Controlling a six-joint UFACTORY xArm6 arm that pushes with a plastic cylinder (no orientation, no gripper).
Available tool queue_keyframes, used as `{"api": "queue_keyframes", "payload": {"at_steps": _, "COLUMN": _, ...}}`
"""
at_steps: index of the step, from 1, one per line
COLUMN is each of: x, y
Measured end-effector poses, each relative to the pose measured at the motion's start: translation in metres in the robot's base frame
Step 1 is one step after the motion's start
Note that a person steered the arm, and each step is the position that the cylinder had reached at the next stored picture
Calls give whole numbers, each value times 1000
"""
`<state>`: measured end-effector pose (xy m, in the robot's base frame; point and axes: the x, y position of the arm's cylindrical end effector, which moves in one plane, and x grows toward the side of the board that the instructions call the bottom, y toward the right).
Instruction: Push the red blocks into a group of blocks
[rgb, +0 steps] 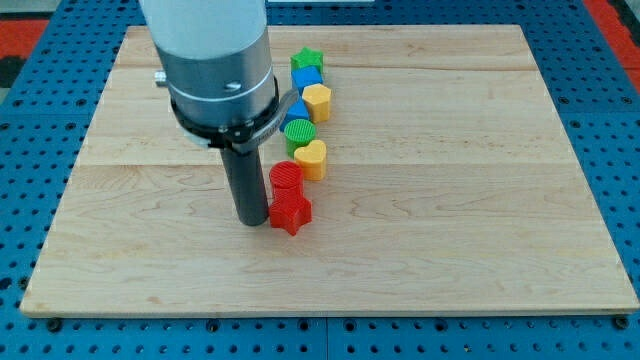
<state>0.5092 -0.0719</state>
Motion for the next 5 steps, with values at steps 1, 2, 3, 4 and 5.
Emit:
{"api": "queue_keyframes", "payload": {"at_steps": 1, "x": -23, "y": 13}}
{"api": "queue_keyframes", "payload": {"at_steps": 2, "x": -21, "y": -6}}
{"api": "queue_keyframes", "payload": {"at_steps": 3, "x": -5, "y": -38}}
{"api": "queue_keyframes", "payload": {"at_steps": 4, "x": 8, "y": -29}}
{"api": "queue_keyframes", "payload": {"at_steps": 5, "x": 21, "y": -21}}
